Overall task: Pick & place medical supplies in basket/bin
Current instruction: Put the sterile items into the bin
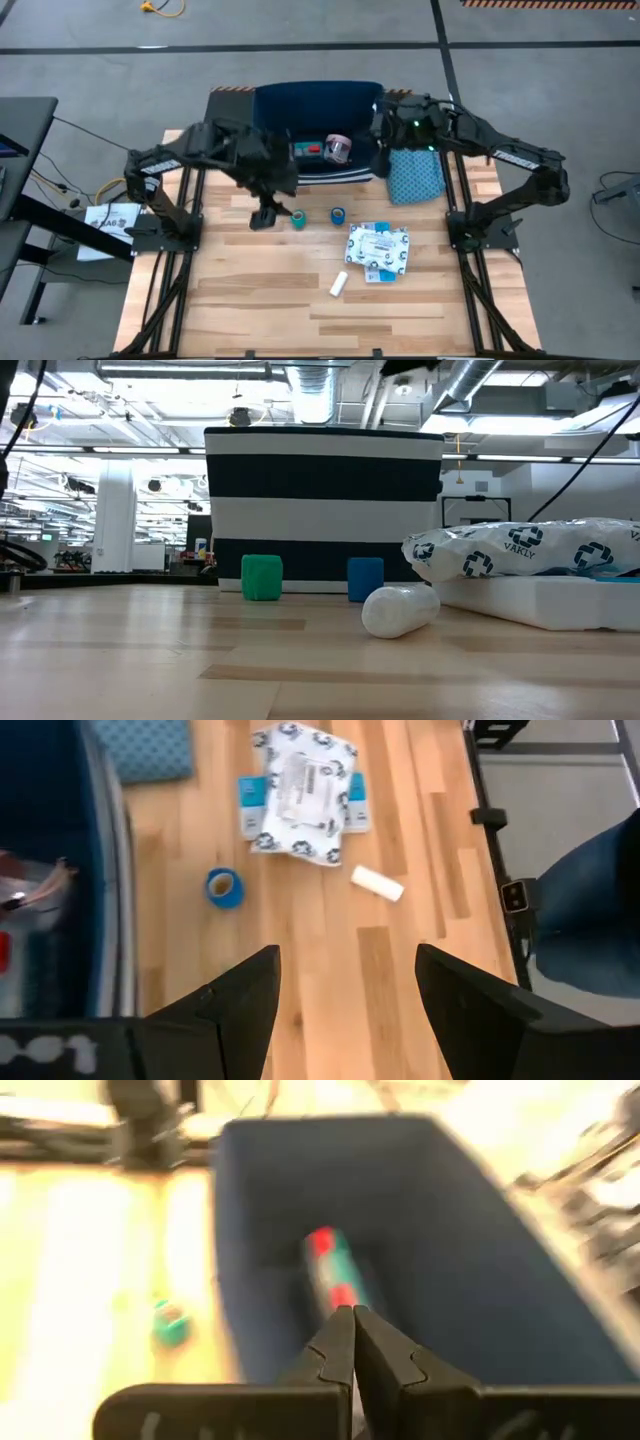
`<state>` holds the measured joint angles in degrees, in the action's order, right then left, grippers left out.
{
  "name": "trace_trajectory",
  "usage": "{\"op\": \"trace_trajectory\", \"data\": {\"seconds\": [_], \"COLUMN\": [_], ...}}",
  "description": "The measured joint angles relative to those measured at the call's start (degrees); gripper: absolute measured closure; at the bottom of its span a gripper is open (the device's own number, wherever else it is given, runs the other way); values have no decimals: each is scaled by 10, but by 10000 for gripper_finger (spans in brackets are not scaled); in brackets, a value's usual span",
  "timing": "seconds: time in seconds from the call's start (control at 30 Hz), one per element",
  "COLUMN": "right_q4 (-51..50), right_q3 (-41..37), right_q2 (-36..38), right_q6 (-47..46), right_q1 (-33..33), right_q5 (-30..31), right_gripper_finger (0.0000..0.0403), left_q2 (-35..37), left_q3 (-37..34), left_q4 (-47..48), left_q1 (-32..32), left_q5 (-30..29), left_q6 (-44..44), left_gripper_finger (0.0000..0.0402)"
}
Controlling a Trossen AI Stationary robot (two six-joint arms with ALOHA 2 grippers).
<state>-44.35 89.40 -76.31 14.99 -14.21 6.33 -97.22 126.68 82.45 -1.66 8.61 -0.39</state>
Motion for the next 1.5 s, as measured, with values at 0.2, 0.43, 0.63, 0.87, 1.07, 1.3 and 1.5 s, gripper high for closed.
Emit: {"op": "trace_trajectory", "data": {"seconds": [0.2, 0.43, 0.63, 0.87, 1.07, 1.3, 1.5], "right_q4": [-176, -286, -329, -268, -218, -136, -98], "right_q3": [61, 67, 30, -125, -315, -467, -522], "right_q2": [0, 10, 16, 72, 138, 209, 257], "right_q6": [-124, -283, -451, -751, -1074, -1249, -1249], "right_q1": [96, 223, 365, 541, 611, 698, 756], "right_q5": [-2, 1, 99, 298, 384, 419, 436], "right_gripper_finger": [403, 403, 403, 403, 403, 403, 403], "left_q2": [70, 201, 247, 250, 250, 250, 250], "left_q3": [-125, -368, -524, -595, -611, -612, -646], "left_q4": [-120, -351, -551, -694, -748, -772, -846], "left_q1": [-79, -214, -274, -277, -265, -238, -203], "left_q5": [-28, -240, -359, -385, -410, -369, -268], "left_q6": [-71, -187, -219, -220, -229, -230, -236], "left_gripper_finger": [179, 179, 179, 179, 179, 179, 179]}}
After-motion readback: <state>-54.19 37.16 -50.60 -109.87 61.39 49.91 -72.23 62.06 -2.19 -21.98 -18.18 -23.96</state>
